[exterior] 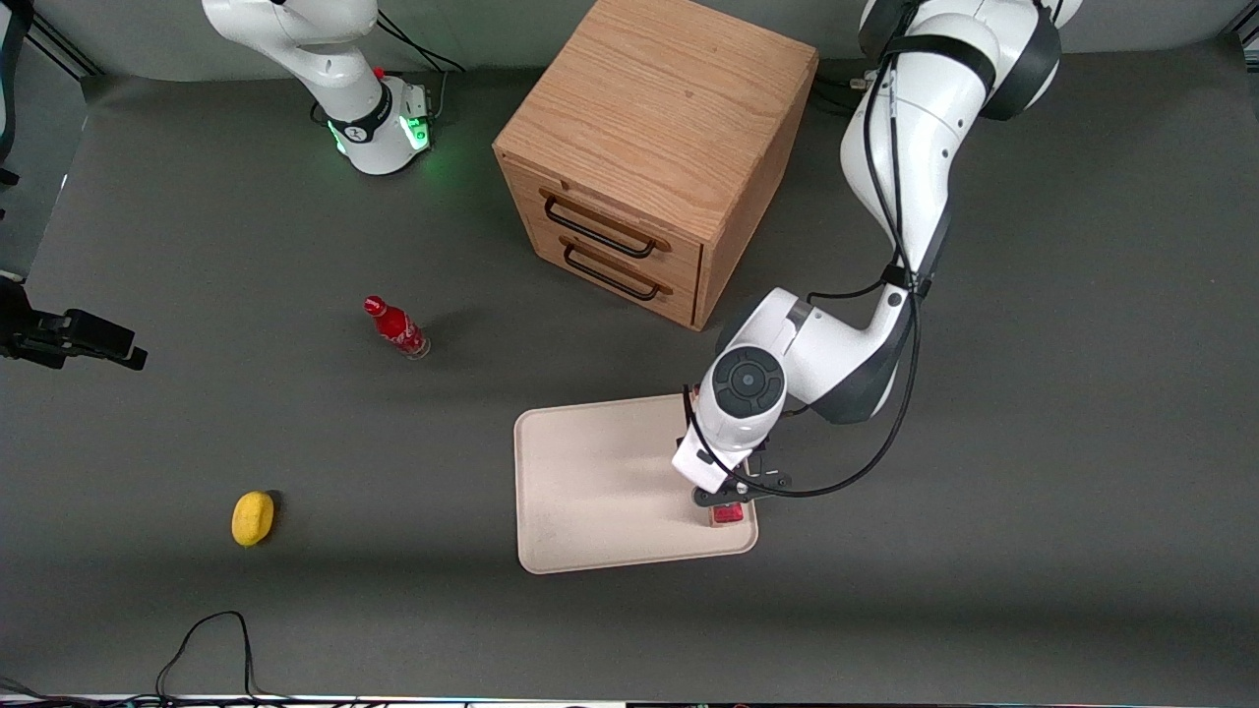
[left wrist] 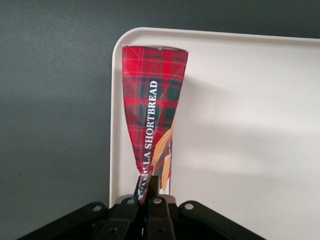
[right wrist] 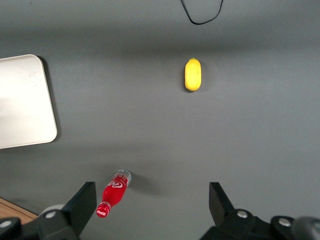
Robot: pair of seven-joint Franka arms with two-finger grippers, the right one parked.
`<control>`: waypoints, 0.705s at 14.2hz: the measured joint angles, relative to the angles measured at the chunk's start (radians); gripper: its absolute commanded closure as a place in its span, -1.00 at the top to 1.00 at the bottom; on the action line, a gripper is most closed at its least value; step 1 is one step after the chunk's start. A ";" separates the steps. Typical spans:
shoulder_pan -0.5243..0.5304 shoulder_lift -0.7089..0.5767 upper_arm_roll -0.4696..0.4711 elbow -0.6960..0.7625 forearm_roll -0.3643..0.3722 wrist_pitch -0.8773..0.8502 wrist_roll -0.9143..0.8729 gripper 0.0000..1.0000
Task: Place red cookie box on tray
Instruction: 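Lower the box onto the tray and open the left gripper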
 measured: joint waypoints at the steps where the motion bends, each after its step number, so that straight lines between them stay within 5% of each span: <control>1: 0.001 0.007 0.001 0.000 0.001 0.017 0.000 -1.00; 2: 0.001 0.011 0.001 0.000 0.001 0.024 0.001 0.44; 3: 0.001 0.012 0.001 0.000 0.002 0.024 0.001 0.99; 10: 0.001 -0.036 0.001 0.024 0.013 -0.056 0.002 1.00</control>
